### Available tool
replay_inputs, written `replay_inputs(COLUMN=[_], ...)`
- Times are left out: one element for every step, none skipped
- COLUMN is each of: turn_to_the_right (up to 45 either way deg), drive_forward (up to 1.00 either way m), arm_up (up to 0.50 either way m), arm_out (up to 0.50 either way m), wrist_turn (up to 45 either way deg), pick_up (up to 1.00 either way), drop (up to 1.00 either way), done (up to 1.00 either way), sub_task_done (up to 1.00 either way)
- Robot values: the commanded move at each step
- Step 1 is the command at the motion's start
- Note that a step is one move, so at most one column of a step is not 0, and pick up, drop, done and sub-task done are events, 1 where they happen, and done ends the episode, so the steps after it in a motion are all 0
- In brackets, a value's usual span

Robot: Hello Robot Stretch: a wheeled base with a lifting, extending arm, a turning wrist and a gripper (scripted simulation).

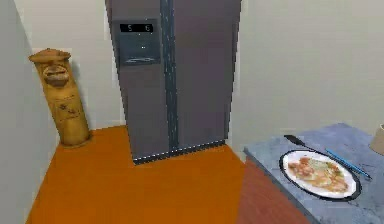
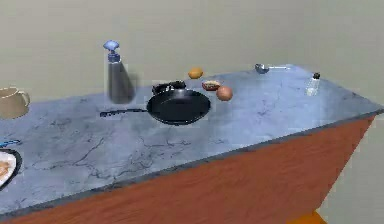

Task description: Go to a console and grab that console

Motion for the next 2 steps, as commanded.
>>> replay_inputs(turn_to_the_right=[45.0,45.0], drive_forward=[0.0,0.0], arm_up=[0.0,0.0], arm_out=[0.0,0.0], wrist_turn=[0.0,0.0], pick_up=[0.0,0.0], drop=[0.0,0.0], done=[0.0,0.0], sub_task_done=[0.0,0.0])
